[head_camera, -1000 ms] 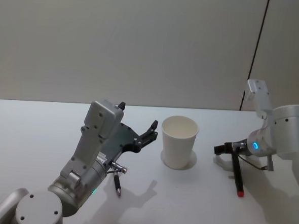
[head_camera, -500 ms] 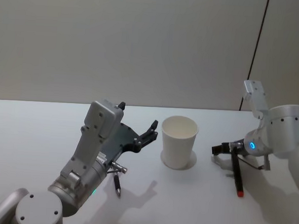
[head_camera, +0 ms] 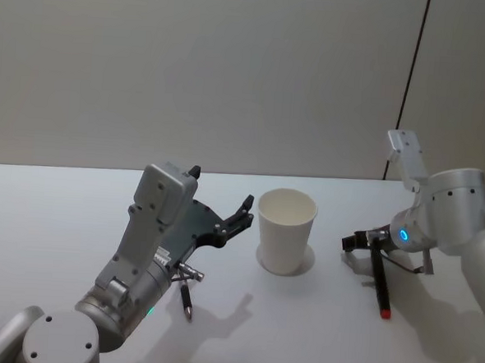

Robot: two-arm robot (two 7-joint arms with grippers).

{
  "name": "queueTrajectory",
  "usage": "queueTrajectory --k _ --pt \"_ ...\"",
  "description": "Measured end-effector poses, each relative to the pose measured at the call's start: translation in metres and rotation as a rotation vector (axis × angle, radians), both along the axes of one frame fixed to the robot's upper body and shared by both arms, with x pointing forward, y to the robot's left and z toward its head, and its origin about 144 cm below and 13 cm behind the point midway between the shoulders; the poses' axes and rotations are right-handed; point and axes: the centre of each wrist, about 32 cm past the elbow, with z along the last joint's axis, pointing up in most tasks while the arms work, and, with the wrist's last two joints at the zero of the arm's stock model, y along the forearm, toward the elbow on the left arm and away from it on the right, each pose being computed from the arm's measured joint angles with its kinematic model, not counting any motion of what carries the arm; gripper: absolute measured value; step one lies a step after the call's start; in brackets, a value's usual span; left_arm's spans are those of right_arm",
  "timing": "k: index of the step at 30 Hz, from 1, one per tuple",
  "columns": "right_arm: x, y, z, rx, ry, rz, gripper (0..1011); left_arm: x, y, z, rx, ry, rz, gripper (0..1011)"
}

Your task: Place the pen into the pen holder.

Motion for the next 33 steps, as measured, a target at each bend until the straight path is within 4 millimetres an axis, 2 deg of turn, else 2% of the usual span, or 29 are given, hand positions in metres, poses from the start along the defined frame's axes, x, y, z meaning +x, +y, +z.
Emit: queueTrajectory --k 33 --pt "-0.0073 0.0037 0.0046 -0.026 0.027 0.050 586 0.0000 0.0000 0.0000 0.000 0.000 0.000 1003"
